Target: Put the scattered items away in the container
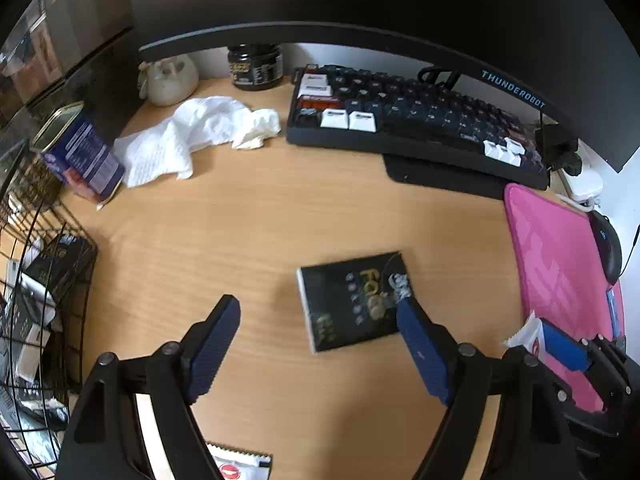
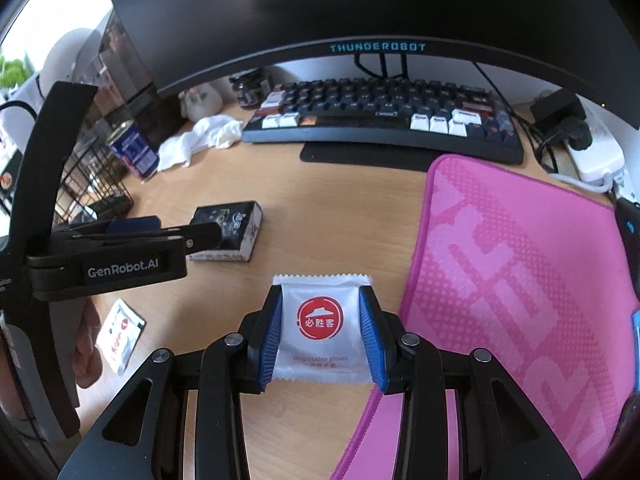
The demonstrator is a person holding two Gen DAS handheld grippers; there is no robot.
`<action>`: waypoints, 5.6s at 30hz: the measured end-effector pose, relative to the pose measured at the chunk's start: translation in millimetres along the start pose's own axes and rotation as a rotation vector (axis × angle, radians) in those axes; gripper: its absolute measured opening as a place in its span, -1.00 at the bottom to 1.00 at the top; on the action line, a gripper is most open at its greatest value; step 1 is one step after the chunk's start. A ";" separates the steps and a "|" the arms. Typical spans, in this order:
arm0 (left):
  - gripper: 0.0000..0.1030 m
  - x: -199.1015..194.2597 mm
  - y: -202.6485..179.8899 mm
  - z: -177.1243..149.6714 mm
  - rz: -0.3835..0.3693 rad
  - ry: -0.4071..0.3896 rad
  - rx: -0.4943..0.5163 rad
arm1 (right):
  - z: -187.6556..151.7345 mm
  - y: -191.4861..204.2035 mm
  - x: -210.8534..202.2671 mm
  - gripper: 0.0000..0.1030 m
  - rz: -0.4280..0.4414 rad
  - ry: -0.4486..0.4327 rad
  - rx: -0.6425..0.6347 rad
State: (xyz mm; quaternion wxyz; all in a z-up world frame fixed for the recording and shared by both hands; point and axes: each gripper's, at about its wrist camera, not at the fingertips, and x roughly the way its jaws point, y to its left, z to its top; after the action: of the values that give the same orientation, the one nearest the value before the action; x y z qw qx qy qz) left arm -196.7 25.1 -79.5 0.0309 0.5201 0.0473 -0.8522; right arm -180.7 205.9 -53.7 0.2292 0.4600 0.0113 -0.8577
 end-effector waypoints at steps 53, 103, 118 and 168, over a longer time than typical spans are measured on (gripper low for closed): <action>0.36 -169.2 191.4 -50.0 0.165 -0.263 -0.197 | 40.1 197.3 -23.8 -0.27 0.209 -0.051 -0.257; 0.54 -196.2 207.1 -199.9 0.105 -0.168 -0.280 | -50.7 219.6 47.9 -0.79 0.050 0.163 -0.421; 0.60 -248.6 233.8 -164.8 0.126 -0.344 -0.326 | 41.8 323.4 -42.3 -0.37 0.315 -0.069 -0.443; 0.78 -157.5 53.5 -139.4 -0.165 -0.265 0.080 | -100.9 80.2 -114.4 0.55 -0.138 -0.137 -0.055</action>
State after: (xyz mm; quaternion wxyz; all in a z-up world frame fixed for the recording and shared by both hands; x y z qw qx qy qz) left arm 4.0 -11.8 -5.4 -0.0539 0.3983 0.0515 -0.9142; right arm -15.2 201.2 -5.6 0.1822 0.3920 0.0510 -0.9003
